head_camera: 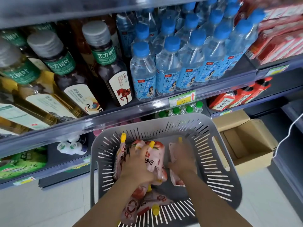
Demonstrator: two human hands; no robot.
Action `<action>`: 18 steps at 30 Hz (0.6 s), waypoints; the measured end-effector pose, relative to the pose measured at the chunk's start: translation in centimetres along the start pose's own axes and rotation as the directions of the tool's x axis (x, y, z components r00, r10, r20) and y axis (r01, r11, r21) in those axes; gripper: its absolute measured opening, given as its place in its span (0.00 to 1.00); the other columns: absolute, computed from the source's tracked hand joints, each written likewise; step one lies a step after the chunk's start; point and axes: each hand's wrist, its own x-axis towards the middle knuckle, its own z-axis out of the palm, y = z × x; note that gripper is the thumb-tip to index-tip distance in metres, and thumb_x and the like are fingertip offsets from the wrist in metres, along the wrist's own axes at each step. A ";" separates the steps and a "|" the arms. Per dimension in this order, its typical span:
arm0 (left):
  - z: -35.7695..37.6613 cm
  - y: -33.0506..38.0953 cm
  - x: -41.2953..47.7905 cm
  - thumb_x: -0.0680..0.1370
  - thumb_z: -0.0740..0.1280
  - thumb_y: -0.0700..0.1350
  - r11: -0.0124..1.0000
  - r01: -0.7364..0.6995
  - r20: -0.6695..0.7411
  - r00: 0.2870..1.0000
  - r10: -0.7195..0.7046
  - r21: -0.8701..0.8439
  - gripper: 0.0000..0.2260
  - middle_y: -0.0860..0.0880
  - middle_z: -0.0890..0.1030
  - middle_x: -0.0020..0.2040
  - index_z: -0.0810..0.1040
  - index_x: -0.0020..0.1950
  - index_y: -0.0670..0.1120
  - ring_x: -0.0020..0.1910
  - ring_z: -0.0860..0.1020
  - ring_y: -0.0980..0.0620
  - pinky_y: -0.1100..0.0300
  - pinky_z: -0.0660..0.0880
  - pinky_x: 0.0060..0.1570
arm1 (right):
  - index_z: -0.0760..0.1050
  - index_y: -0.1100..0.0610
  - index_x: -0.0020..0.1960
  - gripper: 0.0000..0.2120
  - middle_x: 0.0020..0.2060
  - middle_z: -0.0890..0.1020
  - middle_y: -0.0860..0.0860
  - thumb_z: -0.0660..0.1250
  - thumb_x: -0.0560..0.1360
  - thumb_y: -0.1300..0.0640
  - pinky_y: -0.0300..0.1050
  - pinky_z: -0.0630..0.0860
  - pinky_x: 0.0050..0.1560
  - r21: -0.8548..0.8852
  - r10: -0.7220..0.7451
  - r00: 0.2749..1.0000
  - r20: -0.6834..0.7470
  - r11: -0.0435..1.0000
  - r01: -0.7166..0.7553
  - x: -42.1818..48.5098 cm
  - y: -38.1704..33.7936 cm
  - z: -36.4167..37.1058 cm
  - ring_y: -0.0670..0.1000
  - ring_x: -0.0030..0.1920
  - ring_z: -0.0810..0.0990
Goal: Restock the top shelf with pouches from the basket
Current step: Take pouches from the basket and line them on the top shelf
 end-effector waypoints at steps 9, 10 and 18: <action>-4.9 2.9 -4.0 0.58 0.74 0.55 0.964 -0.207 -0.250 0.955 0.162 -0.166 0.46 0.51 0.63 0.68 0.55 0.73 0.64 0.66 0.65 0.48 0.54 0.65 0.65 | 0.47 0.37 0.76 0.42 0.78 0.46 0.50 0.69 0.71 0.43 0.58 0.70 0.65 -0.053 -0.169 0.980 -0.102 0.985 0.165 -4.7 -2.3 -6.3 0.64 0.74 0.57; -5.6 3.0 -4.7 0.57 0.73 0.56 0.955 -0.247 -0.292 0.937 0.191 -0.167 0.46 0.51 0.63 0.67 0.56 0.72 0.64 0.66 0.65 0.48 0.52 0.66 0.66 | 0.47 0.38 0.76 0.42 0.78 0.45 0.50 0.69 0.71 0.43 0.58 0.69 0.67 -0.039 -0.184 0.976 -0.120 0.983 0.180 -5.6 -2.7 -7.1 0.64 0.74 0.56; -11.9 0.8 -14.1 0.61 0.74 0.52 0.866 -0.495 -0.572 0.730 0.375 -0.064 0.46 0.51 0.54 0.72 0.55 0.75 0.63 0.71 0.57 0.46 0.49 0.62 0.69 | 0.51 0.39 0.76 0.43 0.78 0.47 0.50 0.71 0.69 0.44 0.58 0.67 0.68 -0.009 -0.326 0.878 -0.351 0.939 0.345 -16.6 -5.6 -11.4 0.62 0.72 0.62</action>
